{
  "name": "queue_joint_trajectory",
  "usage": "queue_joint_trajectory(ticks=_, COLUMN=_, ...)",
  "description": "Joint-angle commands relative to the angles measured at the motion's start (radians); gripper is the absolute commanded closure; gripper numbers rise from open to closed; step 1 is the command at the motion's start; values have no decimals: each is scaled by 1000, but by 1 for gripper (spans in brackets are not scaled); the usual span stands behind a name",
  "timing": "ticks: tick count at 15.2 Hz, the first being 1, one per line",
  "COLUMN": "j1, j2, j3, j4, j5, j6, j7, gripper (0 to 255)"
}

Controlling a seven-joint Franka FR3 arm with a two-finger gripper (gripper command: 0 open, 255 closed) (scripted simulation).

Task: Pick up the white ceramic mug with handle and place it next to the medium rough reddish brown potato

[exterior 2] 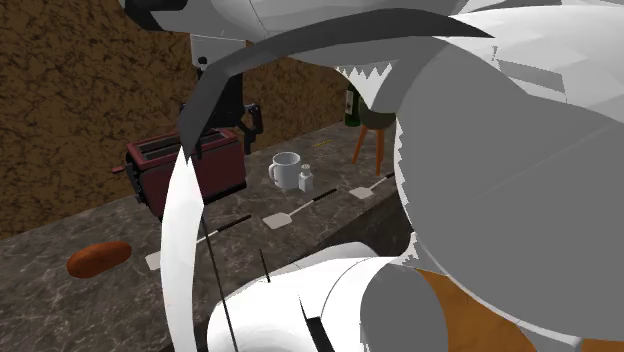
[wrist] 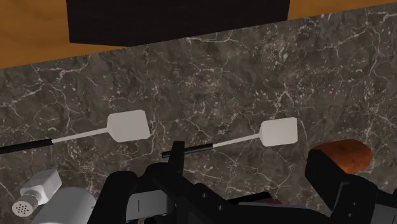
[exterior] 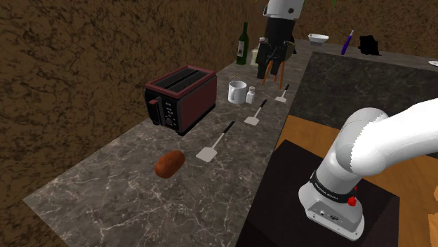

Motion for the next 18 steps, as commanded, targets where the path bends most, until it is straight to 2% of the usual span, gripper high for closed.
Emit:
queue_joint_trajectory(ticks=1, j1=0, j2=0, j3=0, j4=0, j5=0, j6=0, j7=0, gripper=0)
queue_joint_trajectory(ticks=9, j1=-34, j2=232, j3=-95, j4=54, j5=-76, j6=149, j7=-132, gripper=0)
queue_joint_trajectory(ticks=18, j1=-64, j2=538, j3=-188, j4=207, j5=-106, j6=276, j7=-271, gripper=0)
